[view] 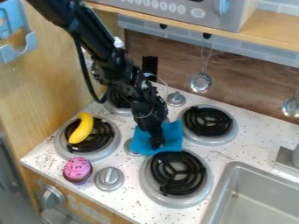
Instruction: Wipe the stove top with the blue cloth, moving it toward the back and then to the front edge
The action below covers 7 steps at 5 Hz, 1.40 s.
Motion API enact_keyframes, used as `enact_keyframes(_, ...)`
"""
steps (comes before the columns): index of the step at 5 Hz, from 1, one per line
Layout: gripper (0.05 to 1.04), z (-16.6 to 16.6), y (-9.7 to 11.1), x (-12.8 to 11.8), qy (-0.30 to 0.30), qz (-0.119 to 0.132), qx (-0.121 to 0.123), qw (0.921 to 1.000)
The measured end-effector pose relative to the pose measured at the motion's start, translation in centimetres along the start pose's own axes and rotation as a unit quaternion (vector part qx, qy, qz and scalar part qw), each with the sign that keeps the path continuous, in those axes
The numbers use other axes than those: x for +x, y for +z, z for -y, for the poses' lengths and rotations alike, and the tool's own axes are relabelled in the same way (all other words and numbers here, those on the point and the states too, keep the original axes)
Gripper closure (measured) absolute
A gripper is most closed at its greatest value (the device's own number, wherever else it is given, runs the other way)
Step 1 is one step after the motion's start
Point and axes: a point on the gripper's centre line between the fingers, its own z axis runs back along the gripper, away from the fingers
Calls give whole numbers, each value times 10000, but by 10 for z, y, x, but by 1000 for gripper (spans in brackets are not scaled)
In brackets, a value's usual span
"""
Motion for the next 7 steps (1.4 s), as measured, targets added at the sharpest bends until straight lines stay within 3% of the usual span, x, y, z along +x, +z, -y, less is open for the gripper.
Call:
enact_keyframes(1, 83, 19, 9, -7, -241, -112, -3, 9996)
enact_keyframes(3, 83, 36, 13, -16, -615, -354, 275, 9971)
enact_keyframes(4, 83, 39, 14, -25, -736, -461, 259, 9959)
enact_keyframes(7, 83, 79, 23, -37, -1131, -575, -128, 9918)
